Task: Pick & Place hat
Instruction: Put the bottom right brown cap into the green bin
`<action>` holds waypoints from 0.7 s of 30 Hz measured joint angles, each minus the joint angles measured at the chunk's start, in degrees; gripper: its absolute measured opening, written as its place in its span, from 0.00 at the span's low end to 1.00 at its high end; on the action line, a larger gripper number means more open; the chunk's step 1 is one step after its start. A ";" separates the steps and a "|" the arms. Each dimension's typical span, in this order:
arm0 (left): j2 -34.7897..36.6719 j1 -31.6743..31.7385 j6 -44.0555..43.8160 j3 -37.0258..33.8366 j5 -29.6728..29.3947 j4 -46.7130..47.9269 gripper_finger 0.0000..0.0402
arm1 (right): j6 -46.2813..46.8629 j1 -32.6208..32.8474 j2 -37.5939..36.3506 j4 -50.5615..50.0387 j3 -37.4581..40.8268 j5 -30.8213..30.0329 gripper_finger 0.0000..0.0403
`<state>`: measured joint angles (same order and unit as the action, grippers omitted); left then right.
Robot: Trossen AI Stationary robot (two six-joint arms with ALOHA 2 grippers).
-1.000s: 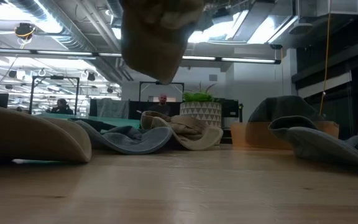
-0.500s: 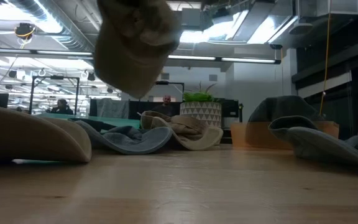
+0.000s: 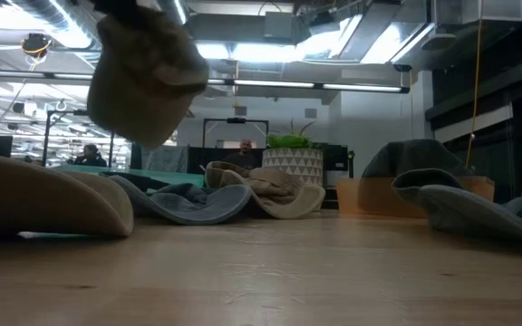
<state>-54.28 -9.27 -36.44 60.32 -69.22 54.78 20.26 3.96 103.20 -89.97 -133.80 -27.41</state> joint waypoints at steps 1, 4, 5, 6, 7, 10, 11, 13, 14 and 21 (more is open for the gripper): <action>1.37 -0.10 -1.30 -1.66 -0.95 -0.72 0.01 | -0.08 -0.01 0.01 -0.02 0.00 -0.01 0.62; 5.15 -0.12 -3.73 -6.30 -3.17 -3.34 0.01 | -0.10 -0.07 0.02 -0.02 0.00 -0.08 0.62; 6.27 -0.12 -3.83 -7.98 -3.55 -5.23 0.01 | -0.02 -0.20 0.02 -0.04 0.00 -0.11 0.62; 7.23 -0.12 -3.59 -9.53 -3.88 -7.14 0.01 | 0.21 -0.30 0.02 -0.04 0.00 -0.23 0.62; 8.01 -0.12 -2.86 -10.99 -4.23 -9.31 0.01 | 0.51 -0.38 0.02 -0.02 0.00 -0.36 0.62; 9.42 0.05 -0.68 -15.40 -5.12 -14.53 0.01 | 0.80 -0.83 0.02 -0.02 0.00 -0.52 0.62; 9.53 0.29 -0.48 -16.75 -5.23 -15.63 0.01 | 1.09 -0.96 0.02 -0.03 0.00 -0.53 0.62; 9.47 1.06 -0.95 -19.13 -5.28 -16.69 0.01 | 1.94 -1.14 0.04 -0.04 0.00 -0.53 0.62; 9.43 1.35 -1.72 -20.24 -5.57 -16.74 0.01 | 2.18 -1.14 0.04 -0.04 0.00 -0.52 0.62; 9.55 4.63 -9.87 -27.04 -9.67 -17.33 0.01 | 3.46 -1.11 0.09 -0.03 0.02 -0.49 0.62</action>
<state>-44.73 -4.64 -46.31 33.27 -78.89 37.45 23.73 2.85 103.28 -90.01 -133.78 -27.90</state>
